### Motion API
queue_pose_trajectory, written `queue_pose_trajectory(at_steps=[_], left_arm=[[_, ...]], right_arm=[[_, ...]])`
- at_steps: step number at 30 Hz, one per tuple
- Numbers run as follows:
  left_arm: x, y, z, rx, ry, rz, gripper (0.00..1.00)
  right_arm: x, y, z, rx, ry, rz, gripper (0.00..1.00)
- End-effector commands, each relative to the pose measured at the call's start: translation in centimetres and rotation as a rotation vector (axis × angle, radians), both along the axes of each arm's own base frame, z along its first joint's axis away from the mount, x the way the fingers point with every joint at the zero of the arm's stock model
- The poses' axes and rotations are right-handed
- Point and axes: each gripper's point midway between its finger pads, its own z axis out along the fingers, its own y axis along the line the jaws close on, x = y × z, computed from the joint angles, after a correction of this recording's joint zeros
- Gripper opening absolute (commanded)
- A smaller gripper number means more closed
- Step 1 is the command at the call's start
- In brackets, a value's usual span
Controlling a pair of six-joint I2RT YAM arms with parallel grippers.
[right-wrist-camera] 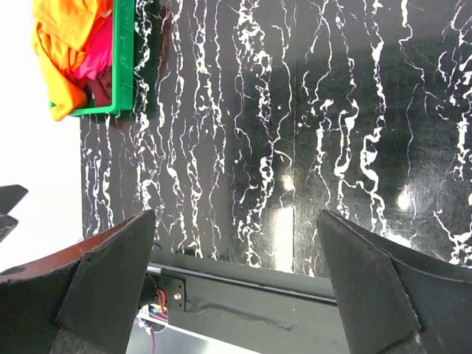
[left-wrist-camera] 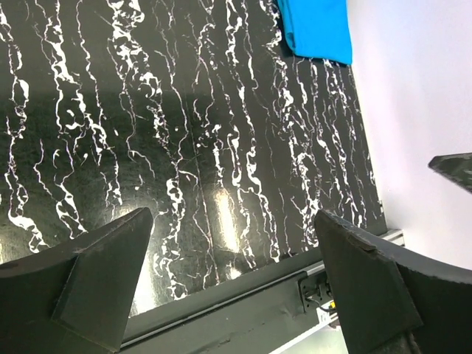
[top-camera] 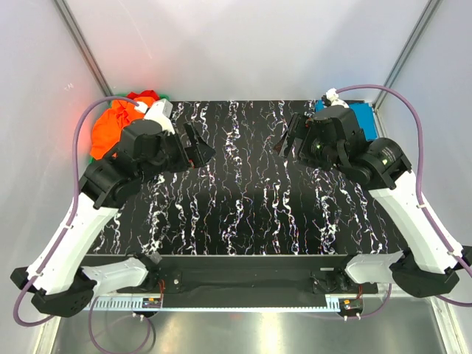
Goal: Fold and stack the t-shirts
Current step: Grab the tshirt from the pile
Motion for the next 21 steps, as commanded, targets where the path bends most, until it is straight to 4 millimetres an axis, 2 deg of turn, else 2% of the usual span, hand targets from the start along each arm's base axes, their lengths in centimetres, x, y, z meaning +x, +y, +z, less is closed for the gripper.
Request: queue_pose_trajectory(at_steps=[1,4,7,8,10,11,13,14,15,16,17,18,19,20,21], left_arm=[[0.8,0.6,0.4,0.004,-0.038,0.037,0.99],[1.7,1.9,-0.2,0.016,-0.032,0.105,0.99],[3.5,4.2,-0.4,0.030,-0.037,0.201,0.98],[4.9,6.2,-0.8,0.048,-0.029,0.274,0.98],[6.7,8.5,-1.3,0.064,-0.013,0.354,0.97],[8.1,11.0,-1.9,0.068,0.011,0.430,0.97],[11.2,12.8,-3.8,0.086,0.057,0.490,0.93],[13.4,14.4,-5.5,0.120,0.089,0.552,0.93],[14.6,15.1,-6.9,0.131,0.127,0.578,0.90],[15.6,16.0,-7.7,0.136,0.151,0.601,0.88],[16.5,18.2,-8.4,0.164,0.171,0.664,0.88],[17.8,19.4,-8.3,0.174,0.171,0.701,0.87],[19.3,20.4,-10.1,0.198,0.207,0.725,0.86],[20.4,22.7,-10.7,0.212,0.213,0.775,0.84],[21.7,23.6,-11.0,0.214,0.204,0.790,0.83]], right_arm=[[0.4,-0.5,1.4,0.026,-0.068,-0.023,1.00],[0.2,-0.7,1.2,0.021,-0.061,-0.025,1.00],[0.0,-0.8,1.3,0.019,-0.060,-0.023,1.00],[-0.1,-1.0,1.4,0.018,-0.063,-0.021,1.00],[-0.5,-1.2,1.5,0.015,-0.066,-0.015,1.00],[-0.6,-1.3,1.6,0.013,-0.070,-0.011,1.00],[-1.0,-1.4,2.1,0.032,-0.099,0.008,1.00],[-1.5,-1.2,2.6,0.053,-0.137,0.047,1.00],[-1.9,-1.3,2.3,0.042,-0.137,0.070,1.00],[-1.9,-1.2,2.7,0.055,-0.171,0.086,1.00],[-2.0,-1.3,2.7,0.046,-0.185,0.100,1.00],[-2.4,-1.5,2.5,0.044,-0.192,0.109,1.00],[-2.5,-1.6,2.6,0.044,-0.200,0.113,1.00],[-2.7,-1.8,2.5,0.031,-0.208,0.127,1.00],[-2.8,-2.0,2.4,0.020,-0.212,0.127,1.00]])
